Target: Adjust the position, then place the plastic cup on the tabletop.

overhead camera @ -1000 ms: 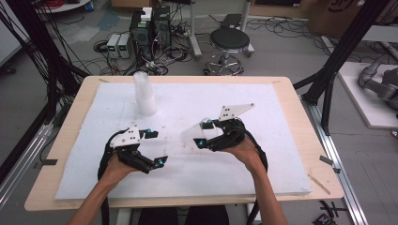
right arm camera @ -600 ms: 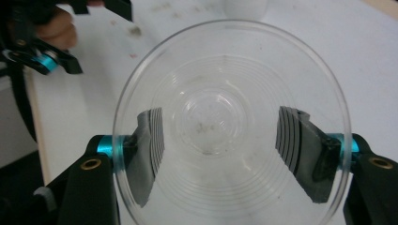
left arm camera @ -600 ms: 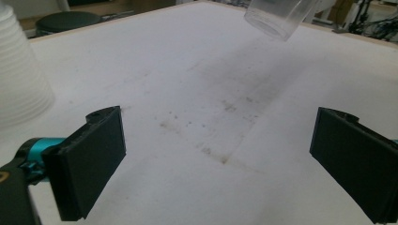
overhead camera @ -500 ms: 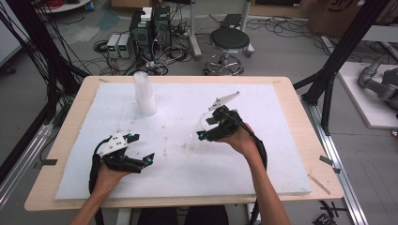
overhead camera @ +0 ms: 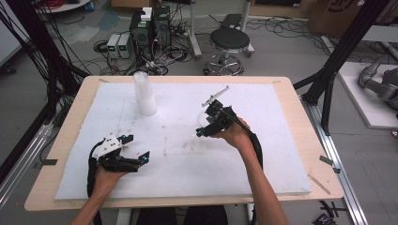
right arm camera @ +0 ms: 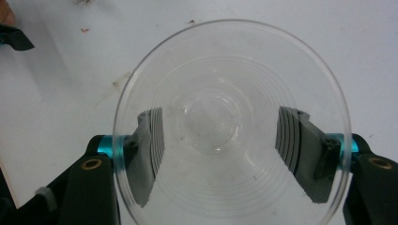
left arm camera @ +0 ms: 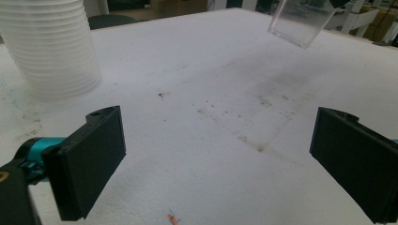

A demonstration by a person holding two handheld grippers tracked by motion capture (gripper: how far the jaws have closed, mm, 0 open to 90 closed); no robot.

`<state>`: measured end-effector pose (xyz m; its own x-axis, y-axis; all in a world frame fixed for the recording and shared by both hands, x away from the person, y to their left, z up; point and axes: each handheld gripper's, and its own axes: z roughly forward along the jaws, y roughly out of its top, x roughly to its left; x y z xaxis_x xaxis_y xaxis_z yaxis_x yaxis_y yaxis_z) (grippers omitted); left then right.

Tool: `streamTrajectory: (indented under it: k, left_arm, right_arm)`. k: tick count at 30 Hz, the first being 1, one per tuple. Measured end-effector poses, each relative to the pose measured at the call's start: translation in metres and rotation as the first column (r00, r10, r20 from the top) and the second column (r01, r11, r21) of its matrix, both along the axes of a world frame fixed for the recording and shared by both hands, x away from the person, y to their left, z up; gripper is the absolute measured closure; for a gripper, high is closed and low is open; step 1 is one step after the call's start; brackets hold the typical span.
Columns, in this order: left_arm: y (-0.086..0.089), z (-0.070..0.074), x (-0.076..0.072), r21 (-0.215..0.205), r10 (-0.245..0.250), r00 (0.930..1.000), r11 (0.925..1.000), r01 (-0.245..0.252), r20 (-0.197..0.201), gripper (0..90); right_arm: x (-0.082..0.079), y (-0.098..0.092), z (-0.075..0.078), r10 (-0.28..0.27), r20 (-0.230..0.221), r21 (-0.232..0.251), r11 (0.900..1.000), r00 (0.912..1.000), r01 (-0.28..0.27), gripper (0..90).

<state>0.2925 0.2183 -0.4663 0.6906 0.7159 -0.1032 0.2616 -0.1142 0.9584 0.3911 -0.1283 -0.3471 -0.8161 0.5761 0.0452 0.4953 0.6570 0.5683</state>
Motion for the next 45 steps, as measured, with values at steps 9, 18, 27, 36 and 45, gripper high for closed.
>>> streamTrajectory:
  k: [9, 18, 27, 36, 45]
  left_arm:
    - [0.0, 0.0, 0.001, 0.0, 0.005, 0.9999, 1.0, -0.005, -0.014, 3.8]
    - [0.0, 0.0, 0.002, -0.002, 0.004, 0.9999, 1.0, -0.004, -0.016, 3.8]
    - [-0.001, 0.0, 0.002, 0.01, 0.002, 0.9999, 1.0, -0.002, -0.014, 3.8]
    - [-0.001, 0.0, 0.001, 0.016, 0.001, 0.9999, 0.9999, -0.001, -0.012, 3.8]
    - [-0.002, 0.0, 0.001, 0.018, 0.001, 0.9999, 0.9998, -0.001, -0.012, 3.8]
  right_arm:
    - [0.002, 0.006, -0.005, -0.009, -0.011, -0.039, 0.999, 0.9999, 0.008, 33.2]
    - [0.003, 0.008, -0.008, -0.012, -0.013, -0.056, 0.998, 0.9998, 0.011, 33.2]
    - [0.006, 0.01, -0.013, -0.021, -0.027, -0.099, 0.995, 0.9994, 0.018, 33.4]
    - [0.008, 0.018, -0.023, -0.034, -0.032, -0.179, 0.983, 0.9989, 0.028, 33.4]
    - [0.008, 0.025, -0.033, -0.029, -0.03, -0.211, 0.977, 0.9991, 0.022, 33.6]
